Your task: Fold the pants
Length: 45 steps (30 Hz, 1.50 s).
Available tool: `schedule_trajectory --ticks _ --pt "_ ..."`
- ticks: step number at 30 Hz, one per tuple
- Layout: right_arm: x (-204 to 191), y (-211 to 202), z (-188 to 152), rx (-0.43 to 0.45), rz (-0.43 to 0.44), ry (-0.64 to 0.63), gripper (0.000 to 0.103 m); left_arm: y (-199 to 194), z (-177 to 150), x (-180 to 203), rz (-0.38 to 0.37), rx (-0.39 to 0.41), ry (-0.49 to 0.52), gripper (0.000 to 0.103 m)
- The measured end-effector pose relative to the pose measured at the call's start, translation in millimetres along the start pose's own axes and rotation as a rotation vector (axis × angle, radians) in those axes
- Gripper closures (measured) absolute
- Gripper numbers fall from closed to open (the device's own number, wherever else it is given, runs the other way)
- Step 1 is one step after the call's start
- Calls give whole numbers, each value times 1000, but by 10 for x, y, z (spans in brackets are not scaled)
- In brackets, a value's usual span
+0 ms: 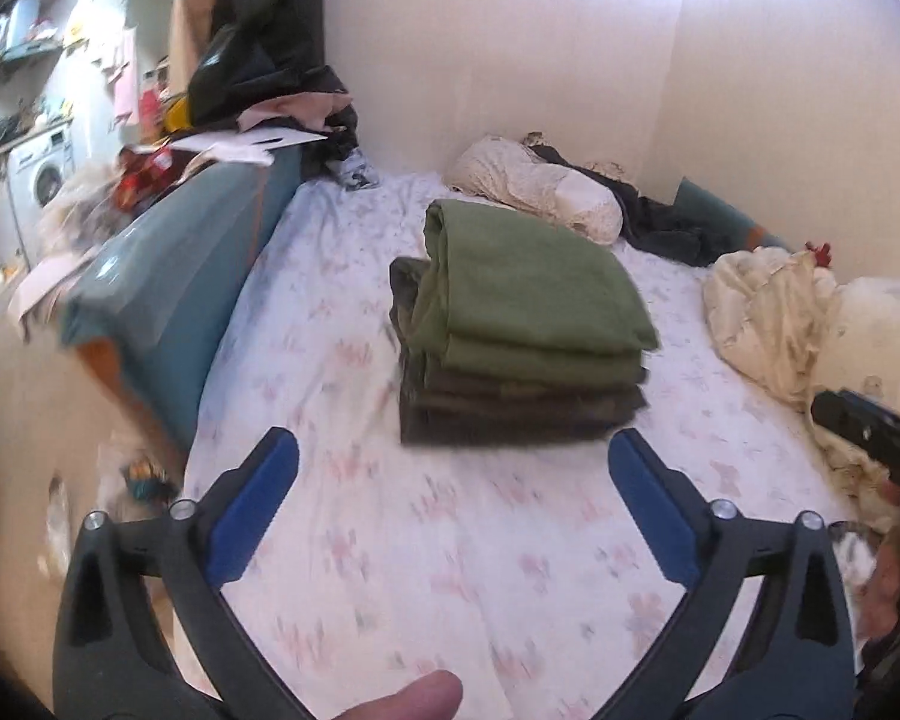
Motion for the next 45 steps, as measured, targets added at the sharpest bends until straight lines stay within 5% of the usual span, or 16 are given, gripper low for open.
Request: schedule_trajectory --ticks 9,16,25,45 --pt "-376 -1184 -484 65 -32 -20 0 -1184 -505 16 65 22 -21 1" --pt "-493 -1685 -1062 65 -59 -24 0 -1739 -997 196 71 69 90 1" --pt "-504 -1670 -1598 68 -66 -18 0 -1604 -1287 268 37 72 92 1" --pt "-444 -1488 -1692 64 -102 -10 0 -1470 -1414 348 55 33 129 1"
Point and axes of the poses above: each gripper's, at about its wrist camera, not at the fingertips, and y roughly the way its jaws point, x to its right, z to its top, the point moved 5 cm from there along y, roughly the way its jaws point, and after that the axes turned 12 degrees about x, right-handed, at the moved point
